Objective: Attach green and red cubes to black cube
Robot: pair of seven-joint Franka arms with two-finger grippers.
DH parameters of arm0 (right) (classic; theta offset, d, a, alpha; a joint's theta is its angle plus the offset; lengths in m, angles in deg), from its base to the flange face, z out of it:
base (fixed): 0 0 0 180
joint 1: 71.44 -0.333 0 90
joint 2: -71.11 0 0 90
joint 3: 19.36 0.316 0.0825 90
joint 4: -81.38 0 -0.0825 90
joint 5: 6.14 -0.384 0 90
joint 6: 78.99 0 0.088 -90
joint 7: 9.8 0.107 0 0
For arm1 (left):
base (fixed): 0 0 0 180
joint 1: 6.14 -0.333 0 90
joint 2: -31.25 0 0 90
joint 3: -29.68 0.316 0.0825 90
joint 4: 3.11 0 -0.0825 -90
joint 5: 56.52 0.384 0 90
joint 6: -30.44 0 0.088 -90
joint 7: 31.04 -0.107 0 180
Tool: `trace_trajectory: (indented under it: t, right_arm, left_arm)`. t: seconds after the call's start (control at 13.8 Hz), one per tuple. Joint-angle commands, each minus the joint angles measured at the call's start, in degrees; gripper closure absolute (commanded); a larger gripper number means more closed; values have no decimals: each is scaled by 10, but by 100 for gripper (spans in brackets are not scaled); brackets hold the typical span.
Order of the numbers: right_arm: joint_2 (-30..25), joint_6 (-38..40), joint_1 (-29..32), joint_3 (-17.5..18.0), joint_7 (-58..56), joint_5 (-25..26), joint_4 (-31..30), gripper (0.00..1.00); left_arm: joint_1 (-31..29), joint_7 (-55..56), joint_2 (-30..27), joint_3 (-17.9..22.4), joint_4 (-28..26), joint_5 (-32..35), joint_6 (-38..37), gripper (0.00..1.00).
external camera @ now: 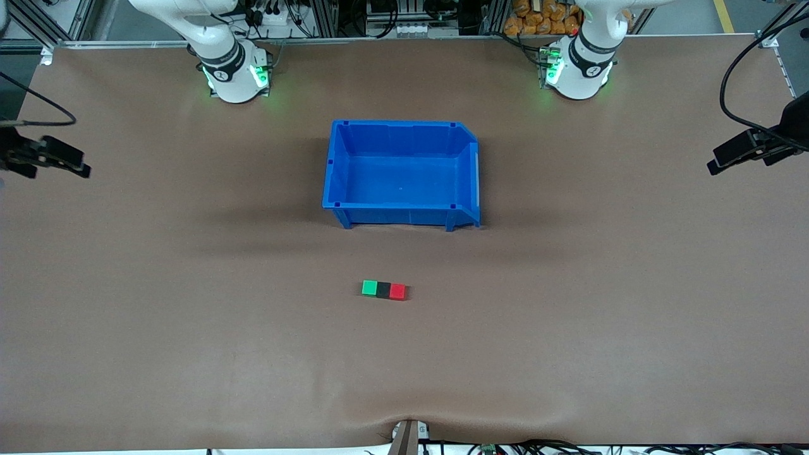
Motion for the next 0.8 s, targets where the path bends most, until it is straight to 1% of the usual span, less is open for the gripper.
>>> trace_trajectory:
  t: [0.0,0.22,0.43,0.51,0.65,0.72]
  right_arm:
    - [-19,31,6,12,38,5,5,0]
    - [-49,33,1,13,61,5,-12,0]
    - [-54,30,3,12,55,2,-13,0]
    - [-54,35,3,12,55,-4,-8,0]
    - [-66,47,2,13,55,-5,-8,0]
    - [-64,48,2,13,53,-5,-8,0]
  left_arm:
    - [-9,-35,-8,-2,2,-7,-10,0]
    - [-10,-95,-8,-2,2,-10,-7,0]
    - [-8,-95,-8,-7,3,-5,-7,0]
    - [-7,-95,-8,-7,4,-4,-7,0]
    - [-6,-83,-8,-8,6,-1,-7,0]
    - [-3,-82,-5,-8,9,0,-7,0]
